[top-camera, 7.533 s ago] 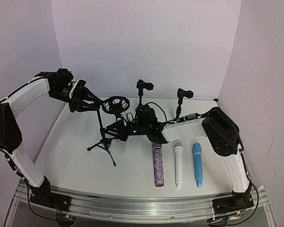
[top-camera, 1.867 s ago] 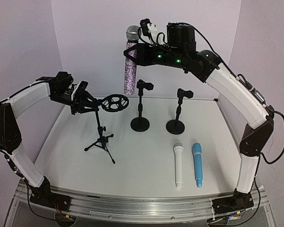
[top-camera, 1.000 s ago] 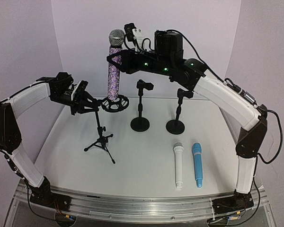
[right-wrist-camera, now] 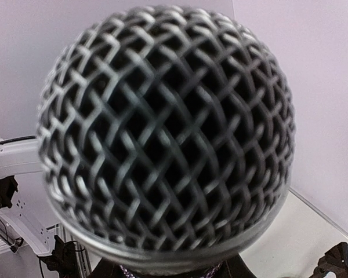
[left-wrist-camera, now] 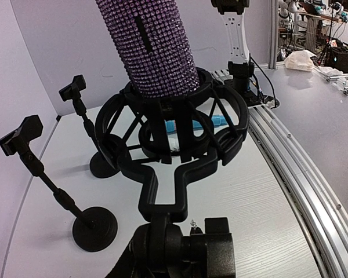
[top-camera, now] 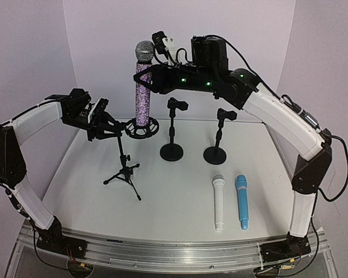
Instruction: Attach the microphones to the stand
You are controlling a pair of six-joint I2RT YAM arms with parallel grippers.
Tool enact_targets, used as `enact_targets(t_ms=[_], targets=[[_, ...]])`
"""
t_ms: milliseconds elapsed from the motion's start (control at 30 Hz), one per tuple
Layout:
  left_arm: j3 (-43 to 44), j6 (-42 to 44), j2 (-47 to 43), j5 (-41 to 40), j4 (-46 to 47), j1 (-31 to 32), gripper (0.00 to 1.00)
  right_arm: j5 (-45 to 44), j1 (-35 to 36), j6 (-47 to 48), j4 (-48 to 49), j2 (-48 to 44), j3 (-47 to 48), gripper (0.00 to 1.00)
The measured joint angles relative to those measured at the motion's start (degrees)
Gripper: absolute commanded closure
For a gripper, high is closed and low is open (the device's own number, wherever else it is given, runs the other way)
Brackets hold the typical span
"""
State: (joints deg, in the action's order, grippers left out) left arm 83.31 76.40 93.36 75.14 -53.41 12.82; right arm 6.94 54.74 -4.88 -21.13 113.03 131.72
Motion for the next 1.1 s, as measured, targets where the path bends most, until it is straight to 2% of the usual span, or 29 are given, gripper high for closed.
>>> enact_targets(t_ms=[800, 1100], targets=[[-0.94, -0.27, -0.09, 1.03, 0.97, -0.42, 1.0, 0.62, 0.34, 2.03, 1.47, 2.43, -1.17, 1.0], [-1.05, -0.9, -0.09, 0.98, 1.0, -0.66, 1.0, 0.16, 1.93, 9.87, 13.32, -0.61, -11.15, 1.0]])
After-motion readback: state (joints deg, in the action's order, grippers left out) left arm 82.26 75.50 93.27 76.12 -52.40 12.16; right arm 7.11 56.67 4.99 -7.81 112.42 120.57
